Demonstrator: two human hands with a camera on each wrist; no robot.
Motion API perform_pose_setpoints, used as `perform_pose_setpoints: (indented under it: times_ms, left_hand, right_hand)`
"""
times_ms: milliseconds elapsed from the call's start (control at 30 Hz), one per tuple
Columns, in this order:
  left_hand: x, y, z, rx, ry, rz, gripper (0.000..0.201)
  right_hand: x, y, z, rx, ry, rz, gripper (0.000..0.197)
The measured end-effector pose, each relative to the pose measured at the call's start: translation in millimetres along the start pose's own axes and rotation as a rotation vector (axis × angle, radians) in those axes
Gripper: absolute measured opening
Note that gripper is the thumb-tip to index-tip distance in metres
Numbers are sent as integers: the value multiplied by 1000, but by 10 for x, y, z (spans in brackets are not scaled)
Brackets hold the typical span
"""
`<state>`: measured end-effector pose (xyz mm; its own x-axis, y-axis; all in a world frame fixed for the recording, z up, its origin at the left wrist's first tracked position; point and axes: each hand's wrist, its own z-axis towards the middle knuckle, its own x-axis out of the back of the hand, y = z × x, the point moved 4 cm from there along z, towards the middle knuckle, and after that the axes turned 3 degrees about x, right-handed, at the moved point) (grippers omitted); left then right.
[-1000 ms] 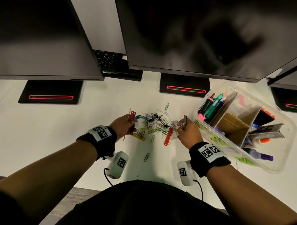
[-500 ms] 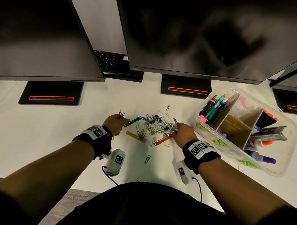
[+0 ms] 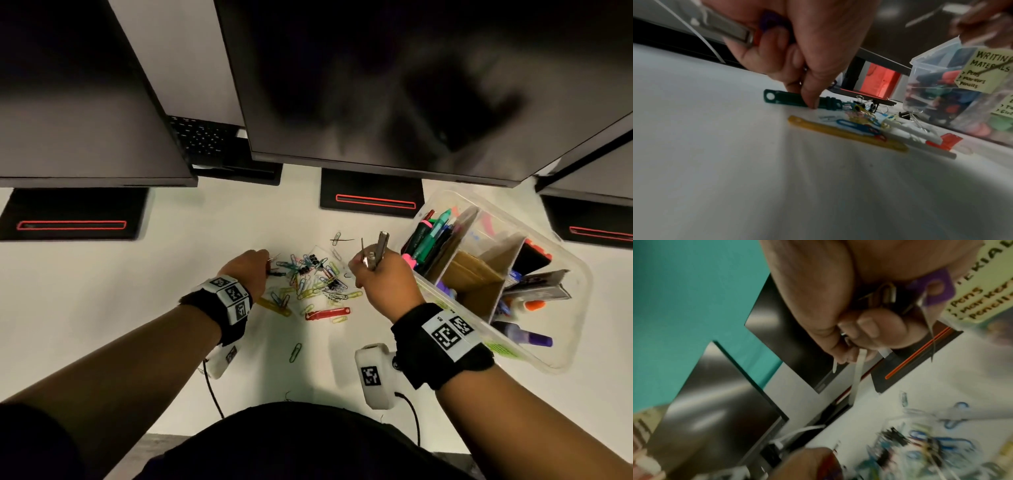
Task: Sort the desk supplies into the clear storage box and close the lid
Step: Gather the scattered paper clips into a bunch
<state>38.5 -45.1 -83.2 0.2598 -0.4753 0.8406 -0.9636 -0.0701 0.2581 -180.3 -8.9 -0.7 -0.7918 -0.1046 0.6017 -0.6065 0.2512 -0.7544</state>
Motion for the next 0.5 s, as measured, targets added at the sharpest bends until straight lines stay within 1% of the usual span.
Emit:
perform_pose_setpoints:
  times_ms: [67, 100, 167, 233, 300, 400, 500]
  left_hand:
    - [-4, -13, -13, -1, -5, 6, 18]
    - [0, -29, -22, 12, -9, -3, 21]
    - [40, -25, -38, 47, 2, -34, 27]
    - [128, 21, -52, 62, 47, -64, 25]
    - [245, 107, -78, 51, 108, -106, 24]
    - [449, 391, -134, -20, 182, -186, 24]
    - [644, 809, -226, -119, 184, -268, 22]
  right_hand:
    - [163, -94, -44, -10, 18, 226, 21]
    - [260, -150, -66, 10, 49, 322, 24]
    - [535, -260, -117, 83, 160, 434, 24]
    - [850, -270, -111, 113, 296, 515, 21]
    - [1148, -158, -38, 96, 443, 559, 22]
    - [1537, 138, 142, 49, 639, 526, 28]
    - [1716, 426, 357, -41, 688, 473, 25]
